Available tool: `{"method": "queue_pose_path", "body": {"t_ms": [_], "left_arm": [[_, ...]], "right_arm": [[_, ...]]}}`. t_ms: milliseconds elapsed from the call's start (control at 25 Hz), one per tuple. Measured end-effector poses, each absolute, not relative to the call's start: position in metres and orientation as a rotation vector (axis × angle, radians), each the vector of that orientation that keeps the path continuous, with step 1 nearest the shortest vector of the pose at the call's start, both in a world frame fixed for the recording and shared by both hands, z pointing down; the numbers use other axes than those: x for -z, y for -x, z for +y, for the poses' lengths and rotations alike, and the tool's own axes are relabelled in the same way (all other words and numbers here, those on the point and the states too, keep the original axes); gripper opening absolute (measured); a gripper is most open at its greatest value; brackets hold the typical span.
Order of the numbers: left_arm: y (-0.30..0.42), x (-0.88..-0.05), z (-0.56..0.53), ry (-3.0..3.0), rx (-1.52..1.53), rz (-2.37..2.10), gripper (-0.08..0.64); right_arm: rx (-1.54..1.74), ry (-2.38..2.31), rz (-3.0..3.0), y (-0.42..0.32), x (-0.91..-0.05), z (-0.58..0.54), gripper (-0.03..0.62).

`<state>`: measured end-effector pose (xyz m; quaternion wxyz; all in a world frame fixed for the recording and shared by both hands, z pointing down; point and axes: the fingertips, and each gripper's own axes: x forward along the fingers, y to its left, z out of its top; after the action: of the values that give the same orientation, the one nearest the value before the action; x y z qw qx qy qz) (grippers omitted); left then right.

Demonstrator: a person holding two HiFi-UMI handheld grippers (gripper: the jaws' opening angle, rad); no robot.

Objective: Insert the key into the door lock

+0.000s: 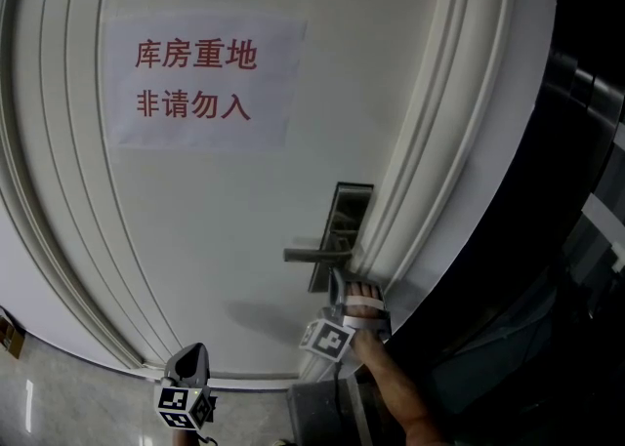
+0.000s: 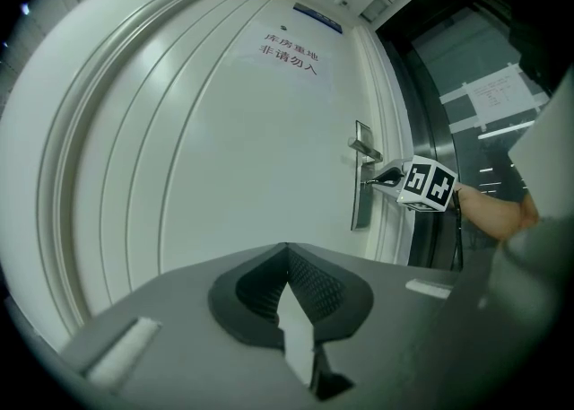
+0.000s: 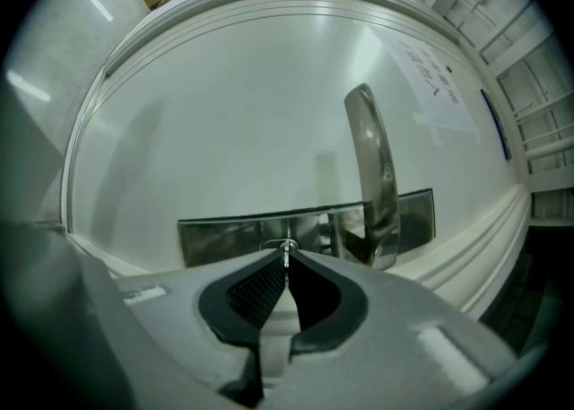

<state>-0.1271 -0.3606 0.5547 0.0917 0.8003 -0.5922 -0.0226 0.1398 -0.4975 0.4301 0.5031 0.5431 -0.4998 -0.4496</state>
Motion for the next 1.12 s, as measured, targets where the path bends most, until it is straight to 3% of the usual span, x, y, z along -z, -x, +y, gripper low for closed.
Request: {"method": "queue_pose_path", "body": {"t_ms": [400,680,920,1120], "left_arm": [[0.134,-0.554,-0.350,-2.369,0.063,-1.779,0.003],[0.133,-0.552,-0.344,-2.385,0.057,-1.765,0.003],[0.132,-0.549,-0.334,-2.406,0.048,-1.744,0.003],[0.132,-0.547,-0.324,-2.435,0.027,-1.717,0.003]], "right_arm": [[1.131,-1.360,-1.193,-0.143,-0.432,-0.494,0.026],[1.101,-1.370,-1.240,-0.143,-0.439,-0.489,0.155],[1.079,-1.455,-1.274,-0.144,-0.428,-0.473,0.150],[0.916,-1.609,-1.519,-0.149,-0.431,-0.450,0.052]]}}
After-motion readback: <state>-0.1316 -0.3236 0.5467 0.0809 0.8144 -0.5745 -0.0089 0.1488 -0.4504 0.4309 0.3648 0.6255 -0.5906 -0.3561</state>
